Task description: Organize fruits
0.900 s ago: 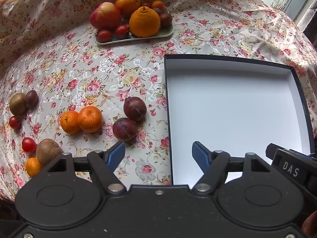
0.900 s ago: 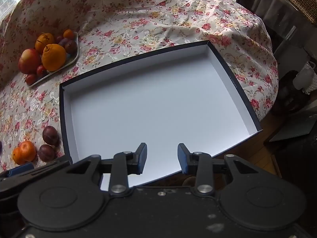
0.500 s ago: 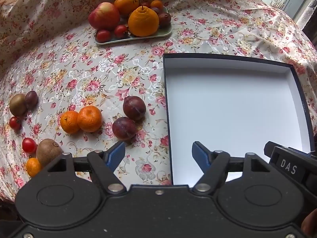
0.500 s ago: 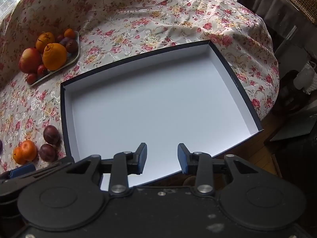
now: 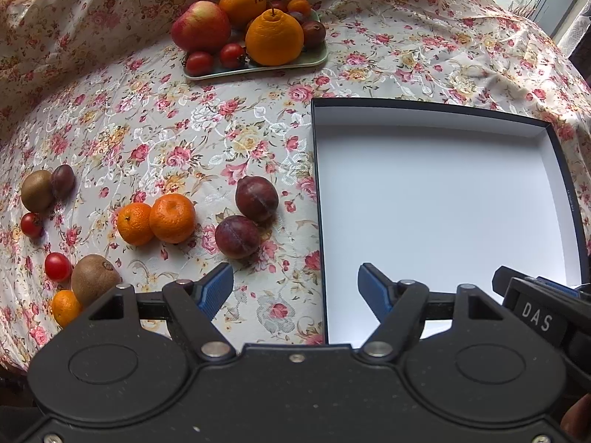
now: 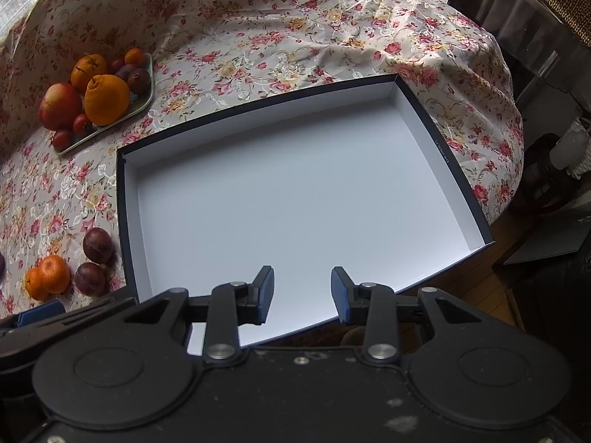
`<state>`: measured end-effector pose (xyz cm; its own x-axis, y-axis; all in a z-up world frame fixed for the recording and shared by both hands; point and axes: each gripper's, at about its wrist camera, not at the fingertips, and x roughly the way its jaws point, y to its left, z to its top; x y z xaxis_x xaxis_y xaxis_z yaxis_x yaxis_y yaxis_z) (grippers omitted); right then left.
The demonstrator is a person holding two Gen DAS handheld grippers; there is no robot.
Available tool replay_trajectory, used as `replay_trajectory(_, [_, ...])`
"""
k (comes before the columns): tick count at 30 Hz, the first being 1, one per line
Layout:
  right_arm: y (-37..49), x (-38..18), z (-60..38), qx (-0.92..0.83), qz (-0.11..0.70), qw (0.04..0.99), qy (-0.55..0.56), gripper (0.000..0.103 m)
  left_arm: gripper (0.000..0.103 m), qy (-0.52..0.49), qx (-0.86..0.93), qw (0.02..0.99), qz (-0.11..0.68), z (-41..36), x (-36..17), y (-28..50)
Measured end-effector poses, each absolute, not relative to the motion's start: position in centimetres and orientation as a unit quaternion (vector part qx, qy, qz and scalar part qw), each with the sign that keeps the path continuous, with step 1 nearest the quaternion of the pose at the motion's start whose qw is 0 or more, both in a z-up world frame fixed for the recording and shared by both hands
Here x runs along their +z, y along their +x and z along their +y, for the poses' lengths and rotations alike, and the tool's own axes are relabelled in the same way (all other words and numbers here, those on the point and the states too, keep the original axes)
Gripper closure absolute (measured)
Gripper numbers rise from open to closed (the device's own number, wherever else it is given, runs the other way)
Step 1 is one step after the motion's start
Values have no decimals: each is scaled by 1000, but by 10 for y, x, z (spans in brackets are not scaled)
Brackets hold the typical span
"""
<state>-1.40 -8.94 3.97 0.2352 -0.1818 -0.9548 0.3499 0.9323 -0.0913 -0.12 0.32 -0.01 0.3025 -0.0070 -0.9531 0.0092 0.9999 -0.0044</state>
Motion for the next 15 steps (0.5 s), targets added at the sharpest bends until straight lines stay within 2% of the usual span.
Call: replay_trajectory(15, [-12, 40, -85, -145, 600, 785, 57, 66, 28, 7, 7, 806, 592, 6, -1, -1])
